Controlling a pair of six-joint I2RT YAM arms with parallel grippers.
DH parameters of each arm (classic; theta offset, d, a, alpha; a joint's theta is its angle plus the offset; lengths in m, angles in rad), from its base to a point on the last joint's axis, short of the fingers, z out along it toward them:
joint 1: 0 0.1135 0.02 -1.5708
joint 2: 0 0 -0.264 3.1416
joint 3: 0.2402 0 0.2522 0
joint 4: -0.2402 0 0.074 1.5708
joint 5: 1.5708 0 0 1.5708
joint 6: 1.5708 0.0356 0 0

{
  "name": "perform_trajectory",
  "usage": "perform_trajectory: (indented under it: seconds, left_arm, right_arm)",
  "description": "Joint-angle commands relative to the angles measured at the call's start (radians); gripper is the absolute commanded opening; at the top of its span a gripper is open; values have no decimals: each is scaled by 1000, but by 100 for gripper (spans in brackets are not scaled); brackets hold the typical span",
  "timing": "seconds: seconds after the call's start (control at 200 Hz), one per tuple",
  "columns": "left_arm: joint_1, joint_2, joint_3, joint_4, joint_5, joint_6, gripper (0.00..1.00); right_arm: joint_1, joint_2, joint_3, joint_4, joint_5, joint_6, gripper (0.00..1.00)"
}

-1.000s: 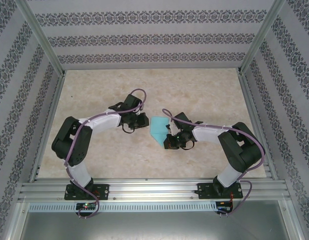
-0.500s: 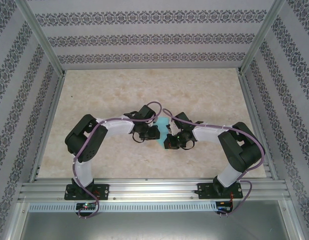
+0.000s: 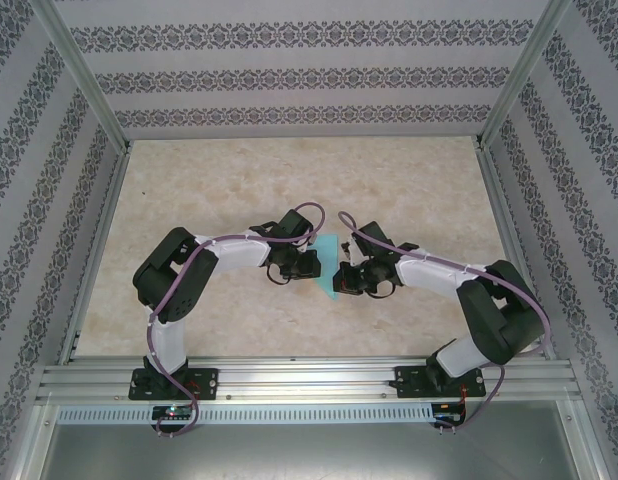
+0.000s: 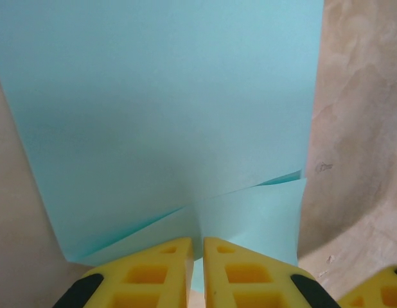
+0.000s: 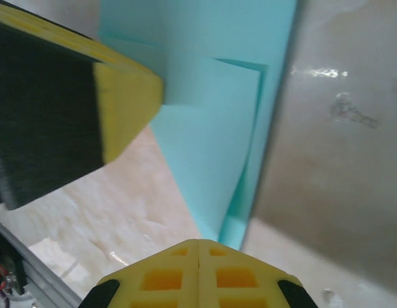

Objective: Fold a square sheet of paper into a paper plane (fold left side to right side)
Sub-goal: Third fold the triangle at the center of the table.

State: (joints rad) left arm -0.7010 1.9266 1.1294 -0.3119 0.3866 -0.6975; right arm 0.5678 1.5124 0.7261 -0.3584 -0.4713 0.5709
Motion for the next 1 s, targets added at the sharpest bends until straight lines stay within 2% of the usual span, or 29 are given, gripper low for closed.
perform_trajectory:
  seconds: [0.0,0.19,0.43,0.63,0.999]
  left_arm:
    - [-1,50,0,6,-55,-13,15]
    - [0,57,1,0,-59,-13,15]
    - [-1,57,7,-12,-71,-9,14]
    - [0,65,17,-27,-81,-5,14]
    - [0,82,27,-41,-97,-2,14]
  right_arm:
    - [40,6,35,17,17,64,1]
    - [74,93,92,16,17,81,0]
    - [63,177,117,-38,47,83,0]
    - [44,176,87,-47,58,105,0]
    - [-21,106,-28,21,-8,138,0]
